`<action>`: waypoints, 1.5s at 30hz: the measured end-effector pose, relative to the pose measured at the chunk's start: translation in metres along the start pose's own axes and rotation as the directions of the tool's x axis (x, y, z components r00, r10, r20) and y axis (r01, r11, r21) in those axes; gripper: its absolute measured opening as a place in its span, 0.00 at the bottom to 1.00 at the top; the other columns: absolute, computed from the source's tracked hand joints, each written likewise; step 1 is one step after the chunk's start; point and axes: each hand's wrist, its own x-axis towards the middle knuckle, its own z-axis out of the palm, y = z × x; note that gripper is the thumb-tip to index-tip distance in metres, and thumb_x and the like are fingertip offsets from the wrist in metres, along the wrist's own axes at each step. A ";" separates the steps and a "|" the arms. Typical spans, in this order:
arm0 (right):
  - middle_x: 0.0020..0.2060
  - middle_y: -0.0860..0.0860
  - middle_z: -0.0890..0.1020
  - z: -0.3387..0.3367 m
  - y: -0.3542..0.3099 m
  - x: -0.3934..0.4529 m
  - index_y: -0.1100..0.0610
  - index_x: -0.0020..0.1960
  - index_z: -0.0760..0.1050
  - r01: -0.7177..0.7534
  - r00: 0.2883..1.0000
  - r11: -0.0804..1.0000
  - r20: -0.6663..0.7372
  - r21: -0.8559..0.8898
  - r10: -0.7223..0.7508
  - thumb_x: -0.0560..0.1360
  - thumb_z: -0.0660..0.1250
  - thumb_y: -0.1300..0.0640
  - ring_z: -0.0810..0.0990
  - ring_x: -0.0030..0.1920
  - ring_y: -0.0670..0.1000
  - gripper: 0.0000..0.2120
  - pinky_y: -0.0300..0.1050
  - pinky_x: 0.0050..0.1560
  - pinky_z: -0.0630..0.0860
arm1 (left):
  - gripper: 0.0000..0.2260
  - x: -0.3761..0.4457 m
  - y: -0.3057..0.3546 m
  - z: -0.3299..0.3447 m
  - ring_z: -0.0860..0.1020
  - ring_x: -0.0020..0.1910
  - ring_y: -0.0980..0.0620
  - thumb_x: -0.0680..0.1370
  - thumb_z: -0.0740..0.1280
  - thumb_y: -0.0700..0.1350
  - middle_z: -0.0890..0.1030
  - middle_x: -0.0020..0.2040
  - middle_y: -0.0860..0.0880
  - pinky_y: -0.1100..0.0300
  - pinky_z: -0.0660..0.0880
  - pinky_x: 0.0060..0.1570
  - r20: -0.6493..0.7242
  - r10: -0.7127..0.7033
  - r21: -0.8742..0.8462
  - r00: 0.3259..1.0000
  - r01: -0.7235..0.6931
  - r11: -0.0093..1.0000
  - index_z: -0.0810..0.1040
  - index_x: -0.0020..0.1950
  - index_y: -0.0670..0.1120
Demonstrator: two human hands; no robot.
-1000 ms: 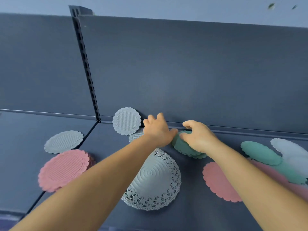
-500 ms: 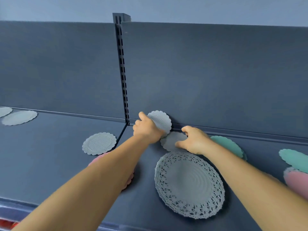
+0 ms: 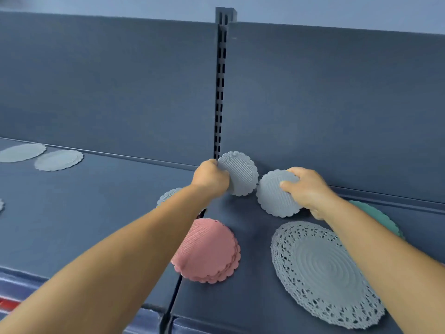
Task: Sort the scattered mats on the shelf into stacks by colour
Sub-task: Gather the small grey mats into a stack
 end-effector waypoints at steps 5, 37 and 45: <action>0.51 0.52 0.78 0.031 -0.040 -0.006 0.56 0.60 0.73 0.028 0.999 0.991 0.027 0.128 -0.031 0.78 0.59 0.60 0.75 0.49 0.54 0.12 0.44 0.44 0.70 | 0.05 -0.002 -0.026 -0.051 0.69 0.42 0.45 0.78 0.55 0.36 0.72 0.40 0.46 0.56 0.68 0.40 0.022 -0.034 0.252 0.999 0.028 0.967 0.69 0.48 0.42; 0.56 0.54 0.80 0.140 -0.130 -0.043 0.55 0.60 0.71 -0.009 0.925 0.927 0.354 0.376 -0.135 0.77 0.64 0.61 0.80 0.57 0.57 0.12 0.58 0.61 0.76 | 0.08 -0.047 -0.069 -0.140 0.78 0.38 0.42 0.78 0.53 0.44 0.76 0.38 0.43 0.39 0.78 0.54 -0.025 -0.124 -0.358 0.992 0.107 0.928 0.69 0.48 0.41; 0.56 0.55 0.80 0.184 -0.174 -0.073 0.53 0.59 0.69 0.076 0.843 0.924 0.471 0.376 -0.260 0.78 0.61 0.60 0.80 0.58 0.58 0.10 0.56 0.61 0.76 | 0.16 -0.075 -0.085 -0.181 0.79 0.49 0.45 0.72 0.68 0.47 0.77 0.53 0.45 0.49 0.79 0.52 -0.133 -0.131 -0.281 0.982 0.090 0.956 0.69 0.55 0.43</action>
